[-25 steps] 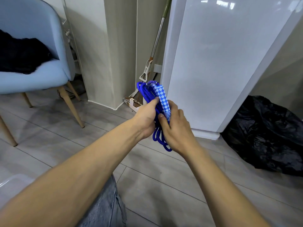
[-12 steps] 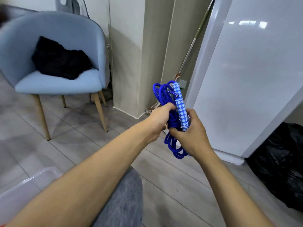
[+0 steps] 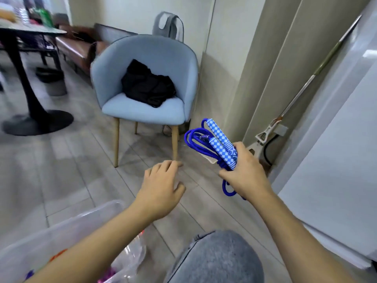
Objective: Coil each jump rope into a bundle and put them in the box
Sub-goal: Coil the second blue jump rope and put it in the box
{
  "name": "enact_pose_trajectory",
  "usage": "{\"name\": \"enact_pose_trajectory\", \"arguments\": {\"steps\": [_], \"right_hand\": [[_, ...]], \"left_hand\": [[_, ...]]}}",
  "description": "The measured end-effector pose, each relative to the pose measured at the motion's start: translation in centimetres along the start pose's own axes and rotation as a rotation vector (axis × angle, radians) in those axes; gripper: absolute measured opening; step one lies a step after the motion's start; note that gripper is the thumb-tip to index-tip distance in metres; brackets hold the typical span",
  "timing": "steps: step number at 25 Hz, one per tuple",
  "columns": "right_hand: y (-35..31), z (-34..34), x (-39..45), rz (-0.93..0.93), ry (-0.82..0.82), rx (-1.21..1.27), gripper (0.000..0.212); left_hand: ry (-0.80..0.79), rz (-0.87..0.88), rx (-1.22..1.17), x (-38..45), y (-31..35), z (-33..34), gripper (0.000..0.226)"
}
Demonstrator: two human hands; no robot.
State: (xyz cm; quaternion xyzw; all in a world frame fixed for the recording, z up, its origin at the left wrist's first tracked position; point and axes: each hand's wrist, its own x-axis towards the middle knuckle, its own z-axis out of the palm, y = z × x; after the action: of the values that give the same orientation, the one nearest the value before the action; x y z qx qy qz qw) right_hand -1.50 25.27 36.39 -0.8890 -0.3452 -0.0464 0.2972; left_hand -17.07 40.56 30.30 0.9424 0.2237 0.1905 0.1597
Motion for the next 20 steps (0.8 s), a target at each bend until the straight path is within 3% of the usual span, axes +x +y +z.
{"name": "enact_pose_trajectory", "arguments": {"steps": [3,8,11,20], "right_hand": [[-4.7,3.3,1.9,-0.084,-0.057,-0.017,0.045],[-11.3,12.4,1.6,-0.139,-0.204,0.026,0.047],[-13.8,19.0,-0.8,-0.077,-0.302,0.094,0.047],[-12.7,37.2,-10.8,0.087,-0.728,-0.048,0.063]], "left_hand": [[0.074,-0.027,0.143,-2.8,-5.5,-0.9,0.052],[0.007,-0.14,0.267,-7.0,-13.5,-0.4,0.049],[-0.107,-0.201,0.279,-10.0,-17.7,1.4,0.046],[-0.366,-0.472,0.303,-18.4,-28.0,9.1,0.05]]}}
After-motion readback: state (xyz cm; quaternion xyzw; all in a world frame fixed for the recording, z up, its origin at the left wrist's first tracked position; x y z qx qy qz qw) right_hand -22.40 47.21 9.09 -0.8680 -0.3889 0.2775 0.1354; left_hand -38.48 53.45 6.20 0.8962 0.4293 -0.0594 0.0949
